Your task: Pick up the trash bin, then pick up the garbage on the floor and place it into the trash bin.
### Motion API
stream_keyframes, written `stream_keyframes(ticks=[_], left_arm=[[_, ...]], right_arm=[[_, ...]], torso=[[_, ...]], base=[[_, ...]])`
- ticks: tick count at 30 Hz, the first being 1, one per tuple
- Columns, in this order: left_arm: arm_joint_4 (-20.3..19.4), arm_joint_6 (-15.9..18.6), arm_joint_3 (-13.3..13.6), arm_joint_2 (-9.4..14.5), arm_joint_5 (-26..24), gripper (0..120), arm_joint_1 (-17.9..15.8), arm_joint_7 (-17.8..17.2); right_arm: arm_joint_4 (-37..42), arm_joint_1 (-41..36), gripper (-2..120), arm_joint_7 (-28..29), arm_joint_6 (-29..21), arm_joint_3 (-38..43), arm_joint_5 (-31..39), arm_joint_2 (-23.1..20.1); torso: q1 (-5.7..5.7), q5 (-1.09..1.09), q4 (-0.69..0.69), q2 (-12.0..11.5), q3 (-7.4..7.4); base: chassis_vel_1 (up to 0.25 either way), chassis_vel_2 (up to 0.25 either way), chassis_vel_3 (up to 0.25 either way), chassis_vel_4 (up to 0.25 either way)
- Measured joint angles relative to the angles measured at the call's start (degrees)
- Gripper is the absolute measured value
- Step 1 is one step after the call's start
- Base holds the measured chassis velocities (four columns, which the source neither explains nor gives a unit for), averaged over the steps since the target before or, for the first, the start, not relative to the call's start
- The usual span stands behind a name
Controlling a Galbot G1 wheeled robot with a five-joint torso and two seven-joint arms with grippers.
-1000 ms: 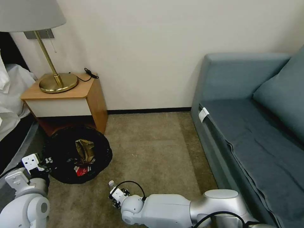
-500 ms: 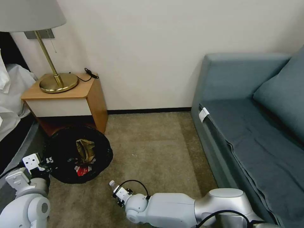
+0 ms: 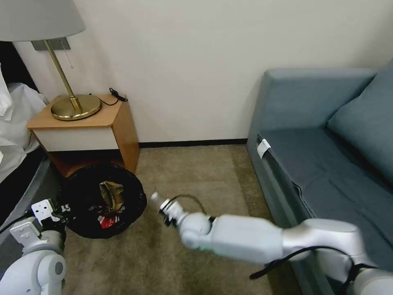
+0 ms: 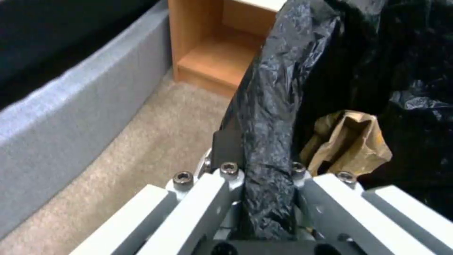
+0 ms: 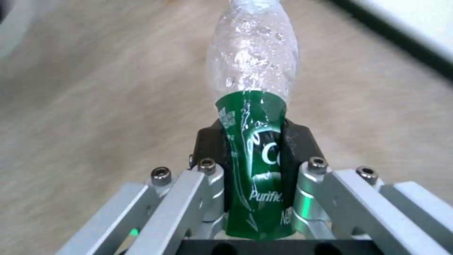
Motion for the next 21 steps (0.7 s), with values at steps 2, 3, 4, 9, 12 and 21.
stream_keyframes(ticks=[2, 3, 4, 9, 12, 21], left_arm=[[0.4, 0.0, 0.3, -0.1, 0.1, 2, 0.0, 0.0], [0.6, 0.0, 0.4, -0.1, 0.2, 2, 0.0, 0.0], [0.8, -0.1, 0.7, -0.2, 0.2, 2, -0.1, 0.0], [1.1, 0.0, 1.6, -0.7, 0.5, 2, -0.4, -0.3], [1.1, 0.0, 2.0, -1.1, 0.5, 2, -0.4, -0.4], [1.2, 0.4, 2.6, -2.9, 0.5, 2, -1.2, -0.9]], right_arm=[[1.8, 0.5, 16, 0.0, 0.0, 2.2, -0.1, -1.7], [3.1, 0.7, 16, -0.1, 0.0, 3.8, -0.1, -2.4], [5.1, 1.0, 16, 0.1, 0.0, 6.2, 0.2, -2.7], [11.5, 1.3, 16, 1.9, 0.4, 11.6, 2.1, 0.7], [14.1, 1.4, 16, 3.3, 1.1, 12.2, 4.2, 3.9], [16.4, -0.3, 16, 8.1, 2.9, 5.6, 8.8, 12.5]], torso=[[0.0, 0.01, -0.04, 0.0, 0.01], [0.0, 0.01, -0.03, 0.0, 0.0], [0.0, 0.01, -0.03, 0.0, 0.0], [0.0, 0.01, 0.01, 0.0, 0.0], [0.0, 0.0, 0.02, 0.0, 0.0], [0.0, -0.01, 0.02, 0.0, 0.0]], base=[[0.0, 0.0, 0.0, 0.0], [0.0, 0.0, 0.0, 0.0], [0.0, 0.0, 0.0, 0.0], [0.0, 0.0, 0.0, 0.0], [0.0, 0.0, 0.0, 0.0], [0.0, 0.0, 0.0, 0.0]])
